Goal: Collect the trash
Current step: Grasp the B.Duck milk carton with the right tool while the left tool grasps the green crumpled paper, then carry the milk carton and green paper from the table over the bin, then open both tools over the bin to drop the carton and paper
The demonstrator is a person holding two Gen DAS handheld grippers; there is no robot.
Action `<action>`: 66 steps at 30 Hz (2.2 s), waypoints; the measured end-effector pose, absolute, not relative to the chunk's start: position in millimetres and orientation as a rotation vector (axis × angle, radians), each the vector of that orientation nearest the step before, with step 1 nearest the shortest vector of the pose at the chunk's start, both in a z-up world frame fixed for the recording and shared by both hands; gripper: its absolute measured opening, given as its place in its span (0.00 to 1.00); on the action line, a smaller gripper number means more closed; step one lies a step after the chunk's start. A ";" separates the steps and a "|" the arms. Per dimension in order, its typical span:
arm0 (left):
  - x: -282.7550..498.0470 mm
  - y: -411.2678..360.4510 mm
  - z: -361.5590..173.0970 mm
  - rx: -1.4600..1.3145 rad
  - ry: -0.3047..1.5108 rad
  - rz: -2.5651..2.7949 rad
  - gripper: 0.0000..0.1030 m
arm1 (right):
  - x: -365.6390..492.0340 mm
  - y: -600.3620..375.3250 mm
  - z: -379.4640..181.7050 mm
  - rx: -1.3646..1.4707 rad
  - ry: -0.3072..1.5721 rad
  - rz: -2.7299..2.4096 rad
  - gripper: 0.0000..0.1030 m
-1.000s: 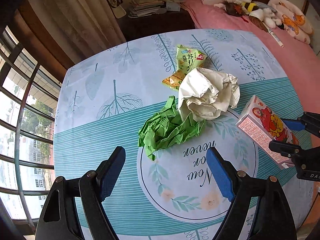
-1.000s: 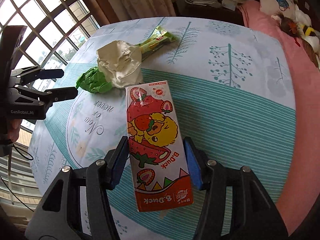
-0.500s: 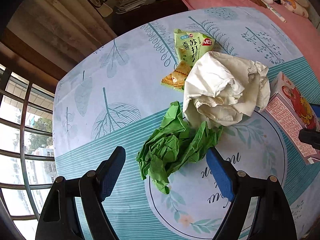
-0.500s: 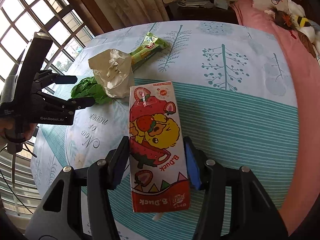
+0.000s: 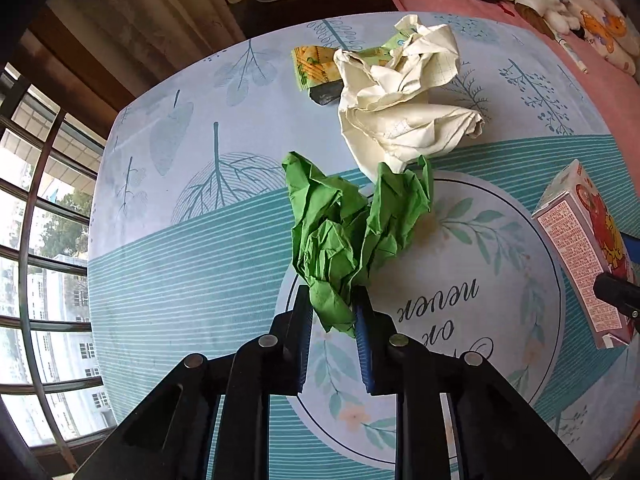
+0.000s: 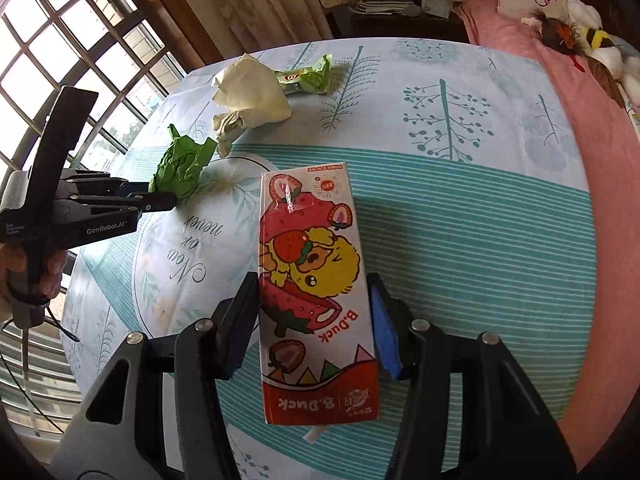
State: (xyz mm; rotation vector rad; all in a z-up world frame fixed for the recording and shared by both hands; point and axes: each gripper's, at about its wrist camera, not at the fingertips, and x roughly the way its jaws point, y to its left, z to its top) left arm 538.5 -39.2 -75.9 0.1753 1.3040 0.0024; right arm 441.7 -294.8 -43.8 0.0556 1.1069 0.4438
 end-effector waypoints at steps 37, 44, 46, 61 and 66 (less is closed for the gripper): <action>57.3 -6.1 24.7 0.048 1.105 -0.293 0.15 | -11.6 -191.4 31.7 0.310 1.043 0.151 0.47; 9.4 -16.9 -40.8 0.063 1.244 -0.323 0.15 | -55.9 -188.2 -28.4 0.324 1.190 0.111 0.47; 3.5 -21.2 -62.1 0.067 1.280 -0.318 0.15 | -57.0 -192.9 -54.3 0.333 1.230 0.093 0.47; 7.5 -58.3 -293.7 0.086 1.472 -0.258 0.15 | -39.5 -221.3 -294.7 0.443 1.381 0.017 0.48; 15.5 -67.2 -351.7 0.097 1.485 -0.255 0.22 | -34.3 -224.4 -352.9 0.437 1.408 0.025 0.49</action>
